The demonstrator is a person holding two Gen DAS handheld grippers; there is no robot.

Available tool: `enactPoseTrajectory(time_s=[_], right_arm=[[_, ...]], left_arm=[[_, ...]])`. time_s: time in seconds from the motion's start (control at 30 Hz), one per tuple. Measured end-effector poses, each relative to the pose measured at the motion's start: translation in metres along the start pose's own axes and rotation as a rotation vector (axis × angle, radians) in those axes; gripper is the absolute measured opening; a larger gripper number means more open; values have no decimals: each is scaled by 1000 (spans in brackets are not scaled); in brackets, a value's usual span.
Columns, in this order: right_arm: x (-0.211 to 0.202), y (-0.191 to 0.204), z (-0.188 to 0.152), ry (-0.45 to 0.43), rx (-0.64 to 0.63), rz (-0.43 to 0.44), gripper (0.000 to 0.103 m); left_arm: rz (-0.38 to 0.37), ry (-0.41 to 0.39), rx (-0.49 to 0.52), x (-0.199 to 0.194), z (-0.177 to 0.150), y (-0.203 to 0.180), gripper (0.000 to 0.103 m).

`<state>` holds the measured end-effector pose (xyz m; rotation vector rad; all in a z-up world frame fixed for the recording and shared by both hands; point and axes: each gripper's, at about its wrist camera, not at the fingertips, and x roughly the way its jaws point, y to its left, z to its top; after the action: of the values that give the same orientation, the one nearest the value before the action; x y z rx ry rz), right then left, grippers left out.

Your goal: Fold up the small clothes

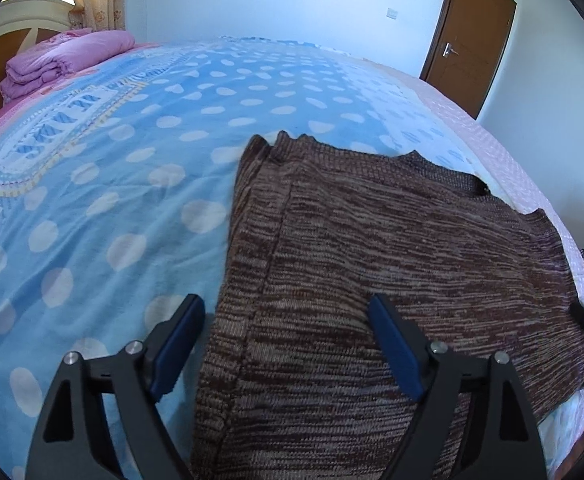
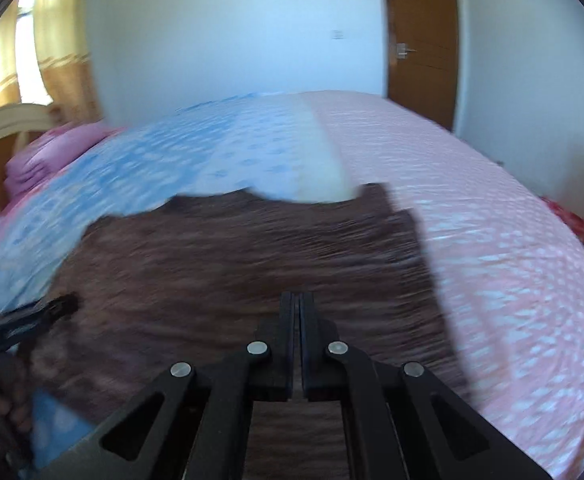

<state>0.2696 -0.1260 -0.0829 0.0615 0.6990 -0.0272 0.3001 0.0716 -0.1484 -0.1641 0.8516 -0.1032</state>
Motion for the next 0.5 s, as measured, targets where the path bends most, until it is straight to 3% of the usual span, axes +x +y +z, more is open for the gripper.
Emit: enactPoseTrajectory(time_s=[0.13, 0.3, 0.37, 0.5], right_arm=[[18, 35, -29, 74, -94, 28, 0], [15, 38, -36, 53, -109, 15, 3], [18, 38, -36, 51, -104, 21, 3], [19, 32, -36, 46, -82, 46, 3]], left_arm=[[-32, -37, -58, -22, -9, 14, 87], [-123, -29, -288, -32, -34, 47, 87], [-125, -69, -289, -33, -39, 45, 87], [-152, -57, -269, -24, -31, 37, 94]])
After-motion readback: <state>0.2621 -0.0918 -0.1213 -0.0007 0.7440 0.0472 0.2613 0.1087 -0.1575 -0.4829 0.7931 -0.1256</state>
